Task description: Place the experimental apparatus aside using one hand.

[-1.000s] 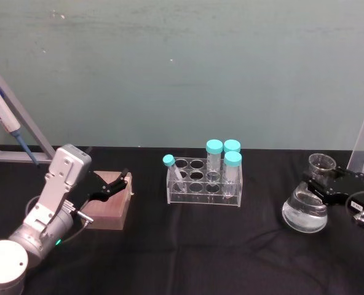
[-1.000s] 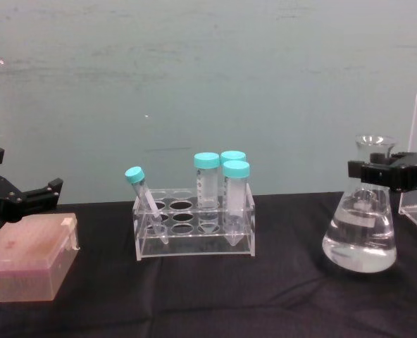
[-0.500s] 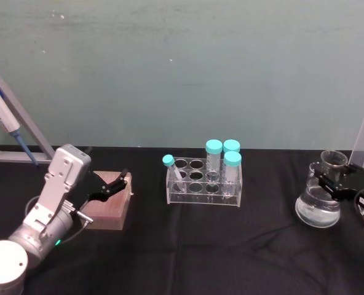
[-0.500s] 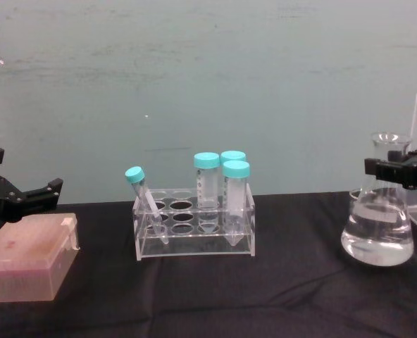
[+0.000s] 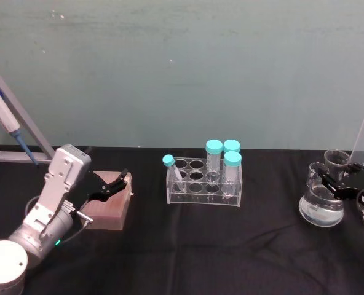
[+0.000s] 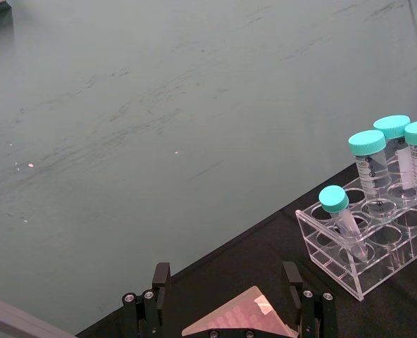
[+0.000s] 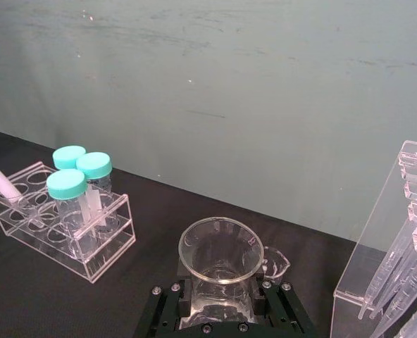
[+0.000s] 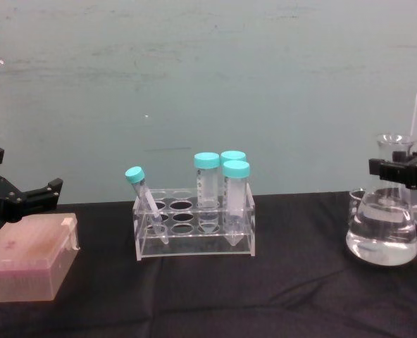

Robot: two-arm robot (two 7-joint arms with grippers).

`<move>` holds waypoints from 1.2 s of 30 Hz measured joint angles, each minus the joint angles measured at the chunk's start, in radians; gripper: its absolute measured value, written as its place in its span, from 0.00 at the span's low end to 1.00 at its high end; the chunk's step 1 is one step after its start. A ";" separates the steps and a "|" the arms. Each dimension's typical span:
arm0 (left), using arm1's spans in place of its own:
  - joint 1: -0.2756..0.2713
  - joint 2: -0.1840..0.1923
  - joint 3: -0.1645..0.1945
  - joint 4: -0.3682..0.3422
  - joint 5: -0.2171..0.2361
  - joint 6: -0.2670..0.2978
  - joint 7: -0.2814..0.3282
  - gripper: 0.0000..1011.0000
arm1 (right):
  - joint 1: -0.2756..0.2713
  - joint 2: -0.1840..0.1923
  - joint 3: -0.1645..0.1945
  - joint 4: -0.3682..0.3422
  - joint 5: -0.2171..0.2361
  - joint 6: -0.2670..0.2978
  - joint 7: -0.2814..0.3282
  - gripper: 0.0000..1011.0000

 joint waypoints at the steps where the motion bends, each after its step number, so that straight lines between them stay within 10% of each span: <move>1: 0.000 0.000 0.000 0.000 0.000 0.000 0.000 0.99 | 0.000 -0.001 0.002 0.001 -0.002 0.001 0.000 0.45; 36: 0.000 0.000 0.000 0.000 0.000 0.000 0.000 0.99 | 0.019 -0.031 0.027 0.055 -0.028 0.005 0.023 0.45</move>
